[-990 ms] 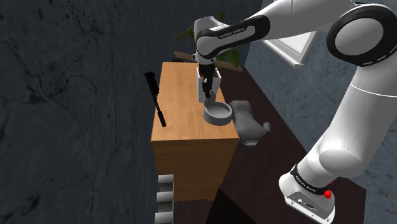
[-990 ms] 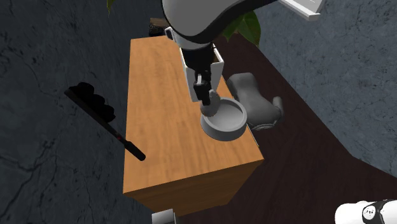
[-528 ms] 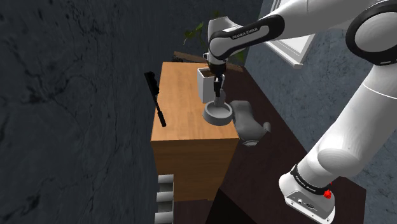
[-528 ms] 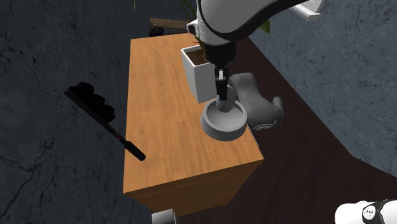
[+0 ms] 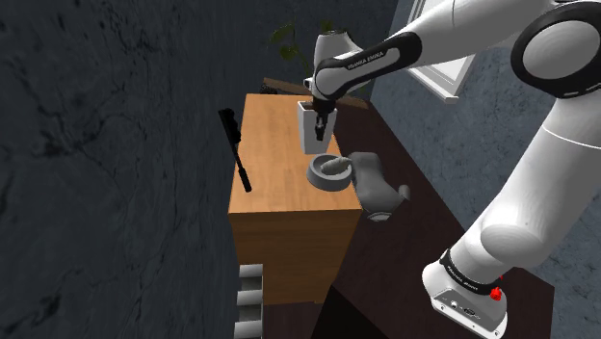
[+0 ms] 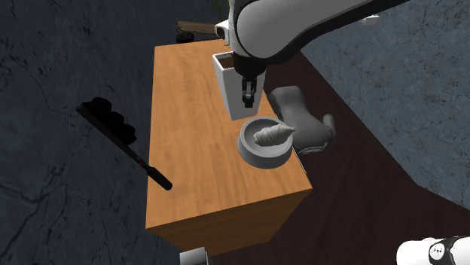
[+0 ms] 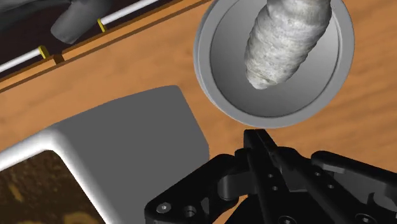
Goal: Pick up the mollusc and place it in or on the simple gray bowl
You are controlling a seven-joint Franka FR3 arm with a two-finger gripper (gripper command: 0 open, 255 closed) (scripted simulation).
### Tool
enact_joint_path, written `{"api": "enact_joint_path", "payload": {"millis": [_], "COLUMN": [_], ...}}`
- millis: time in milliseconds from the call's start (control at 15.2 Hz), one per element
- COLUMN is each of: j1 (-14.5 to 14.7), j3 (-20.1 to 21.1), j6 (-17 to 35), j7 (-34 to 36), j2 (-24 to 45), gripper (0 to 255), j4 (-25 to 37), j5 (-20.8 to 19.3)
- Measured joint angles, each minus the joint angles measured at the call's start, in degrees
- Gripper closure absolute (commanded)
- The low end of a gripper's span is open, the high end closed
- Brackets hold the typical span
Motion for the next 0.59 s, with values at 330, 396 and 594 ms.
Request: {"api": "enact_joint_path", "payload": {"millis": [330,396,594], "j1": [-0.1,-0.4,-0.9], "j3": [-0.6,-0.8,-0.2], "j6": [7.7,10.0,16.8], "j7": [6.6,8.8,17.2], "j2": [-7.9,-10.3,-17.4], "gripper": [0,0,0], "j4": [-12.3,-15.8,-26.5], "j5": [-1.1,-1.6,-3.8]}}
